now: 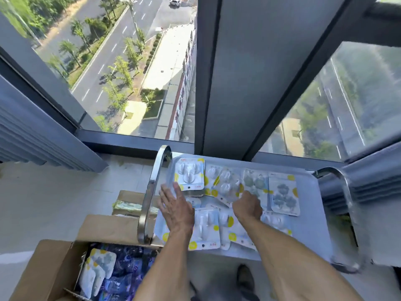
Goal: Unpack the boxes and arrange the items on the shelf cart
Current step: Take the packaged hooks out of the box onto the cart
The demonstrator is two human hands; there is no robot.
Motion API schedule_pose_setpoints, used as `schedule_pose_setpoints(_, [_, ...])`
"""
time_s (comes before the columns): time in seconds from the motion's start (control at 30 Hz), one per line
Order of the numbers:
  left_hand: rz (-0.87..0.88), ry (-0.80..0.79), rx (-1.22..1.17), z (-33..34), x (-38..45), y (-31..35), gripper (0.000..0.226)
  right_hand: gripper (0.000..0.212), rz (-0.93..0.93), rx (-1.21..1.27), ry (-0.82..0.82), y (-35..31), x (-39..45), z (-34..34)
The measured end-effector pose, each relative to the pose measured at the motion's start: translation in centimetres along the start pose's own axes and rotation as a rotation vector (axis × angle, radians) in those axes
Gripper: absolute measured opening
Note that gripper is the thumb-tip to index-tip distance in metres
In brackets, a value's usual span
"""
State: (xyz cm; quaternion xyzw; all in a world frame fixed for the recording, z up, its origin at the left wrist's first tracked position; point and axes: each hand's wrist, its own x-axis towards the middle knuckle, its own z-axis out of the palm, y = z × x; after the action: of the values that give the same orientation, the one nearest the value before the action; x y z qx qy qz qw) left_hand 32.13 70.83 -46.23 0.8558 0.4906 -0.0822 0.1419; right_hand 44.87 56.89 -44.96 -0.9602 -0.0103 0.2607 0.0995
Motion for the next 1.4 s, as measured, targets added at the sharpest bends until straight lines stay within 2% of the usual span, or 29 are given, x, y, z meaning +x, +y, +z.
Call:
schedule_pose_setpoints(0.1, [0.156,-0.122,0.048,2.6,-3.2,6.4,0.064,0.042,0.055,-0.092,-0.017,4.1,1.9,-1.3])
schedule_pose_setpoints(0.2, [0.254,-0.305,0.093,6.3,-7.3,12.7,0.069,0.042,0.107,-0.136,-0.034,8.5,4.1,-2.1])
schedule_pose_setpoints(0.3, [0.228,-0.440,0.141,10.2,-11.1,17.5,0.079,0.055,0.164,-0.176,-0.123,13.3,6.3,-2.2])
schedule_pose_setpoints(0.37, [0.162,-0.472,0.158,12.3,-12.5,19.7,0.084,0.067,0.213,-0.154,-0.187,16.4,7.7,-2.1])
schedule_pose_setpoints(0.47, [0.070,-0.427,0.166,13.9,-12.3,21.8,0.089,0.083,0.179,-0.150,-0.251,19.9,10.1,-1.5])
schedule_pose_setpoints(0.6, [-0.009,-0.354,0.147,14.3,-10.7,22.3,0.080,0.115,0.090,-0.121,-0.338,22.0,11.8,-0.7])
schedule_pose_setpoints(0.67, [-0.043,-0.339,0.131,14.5,-10.3,22.3,0.080,0.120,0.077,-0.140,-0.343,21.9,12.0,-0.3])
schedule_pose_setpoints(0.83, [-0.088,-0.332,0.133,15.1,-9.7,23.1,0.088,0.116,0.096,-0.162,-0.316,20.9,13.0,0.2])
schedule_pose_setpoints(1.13, [-0.175,-0.340,0.050,15.6,-6.6,22.8,0.079,0.112,0.086,-0.239,-0.230,19.1,14.6,1.5])
schedule_pose_setpoints(1.23, [-0.191,-0.288,0.040,15.8,-5.1,23.1,0.078,0.109,0.090,-0.231,-0.195,17.6,15.9,1.2])
schedule_pose_setpoints(1.4, [-0.203,-0.231,-0.004,15.5,-3.7,24.7,0.072,0.112,0.015,-0.227,-0.235,17.1,18.5,-0.9])
